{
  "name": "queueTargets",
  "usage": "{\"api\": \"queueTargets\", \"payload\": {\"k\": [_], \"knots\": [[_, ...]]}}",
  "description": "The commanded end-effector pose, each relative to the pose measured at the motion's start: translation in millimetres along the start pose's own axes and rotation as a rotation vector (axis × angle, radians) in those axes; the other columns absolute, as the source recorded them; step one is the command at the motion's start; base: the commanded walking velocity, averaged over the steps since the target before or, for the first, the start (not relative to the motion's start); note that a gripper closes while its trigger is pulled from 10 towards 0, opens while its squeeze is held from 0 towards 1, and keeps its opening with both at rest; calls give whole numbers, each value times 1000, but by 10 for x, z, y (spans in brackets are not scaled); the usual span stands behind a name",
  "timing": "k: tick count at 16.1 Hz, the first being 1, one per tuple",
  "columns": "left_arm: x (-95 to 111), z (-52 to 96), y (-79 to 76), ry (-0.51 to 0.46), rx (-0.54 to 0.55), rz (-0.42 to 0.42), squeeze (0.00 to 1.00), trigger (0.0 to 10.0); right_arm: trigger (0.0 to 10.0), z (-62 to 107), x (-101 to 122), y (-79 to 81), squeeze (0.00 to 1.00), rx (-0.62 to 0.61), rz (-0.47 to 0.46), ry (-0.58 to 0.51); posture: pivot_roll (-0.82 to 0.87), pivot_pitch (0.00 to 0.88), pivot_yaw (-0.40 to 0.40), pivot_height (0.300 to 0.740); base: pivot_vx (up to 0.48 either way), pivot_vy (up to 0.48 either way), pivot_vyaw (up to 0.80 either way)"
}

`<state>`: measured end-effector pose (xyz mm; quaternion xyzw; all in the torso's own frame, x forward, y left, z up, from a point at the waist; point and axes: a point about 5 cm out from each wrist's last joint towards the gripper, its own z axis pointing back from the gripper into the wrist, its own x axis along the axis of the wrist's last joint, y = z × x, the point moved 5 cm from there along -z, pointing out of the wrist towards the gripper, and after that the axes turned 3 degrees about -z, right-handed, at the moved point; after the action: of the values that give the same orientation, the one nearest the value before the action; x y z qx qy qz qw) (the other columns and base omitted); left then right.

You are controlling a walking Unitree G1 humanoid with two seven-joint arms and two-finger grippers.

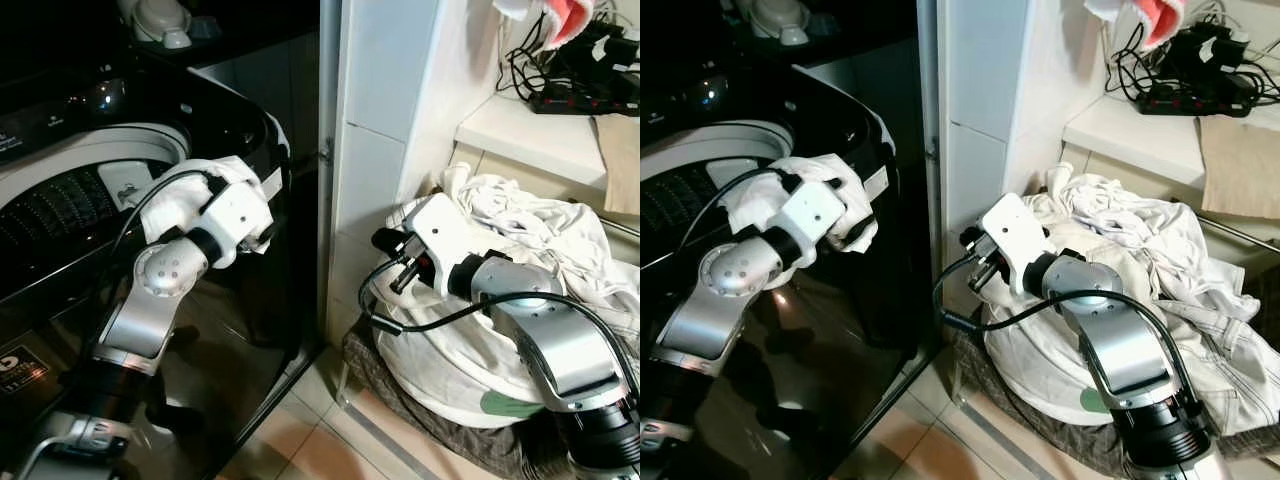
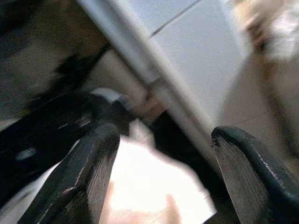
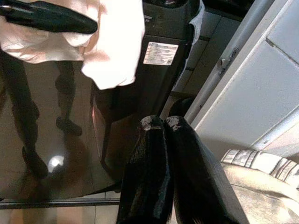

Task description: Clothes washing

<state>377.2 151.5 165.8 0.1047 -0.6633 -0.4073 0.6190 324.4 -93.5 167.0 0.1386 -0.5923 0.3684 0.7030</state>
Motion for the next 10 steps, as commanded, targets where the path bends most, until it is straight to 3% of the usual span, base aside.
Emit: {"api": "queueTargets", "payload": {"k": [1,5,8,10], "knots": [[-119,0,141,64,80,-86,0,10000,10000,10,6,86,0,49,8,7,-56,0,33,740,0,0,0],[-307,-6,259,131,120,-172,0,10000,10000,8,-3,95,0,55,10,14,-54,0,31,740,0,0,0],[-380,-65,117,127,43,-152,0,10000,10000,7,-3,95,0,55,9,17,-55,0,33,740,0,0,0],[-444,-113,129,154,62,-192,0,10000,10000,6,-3,94,0,53,9,17,-55,0,35,740,0,0,0]]}}
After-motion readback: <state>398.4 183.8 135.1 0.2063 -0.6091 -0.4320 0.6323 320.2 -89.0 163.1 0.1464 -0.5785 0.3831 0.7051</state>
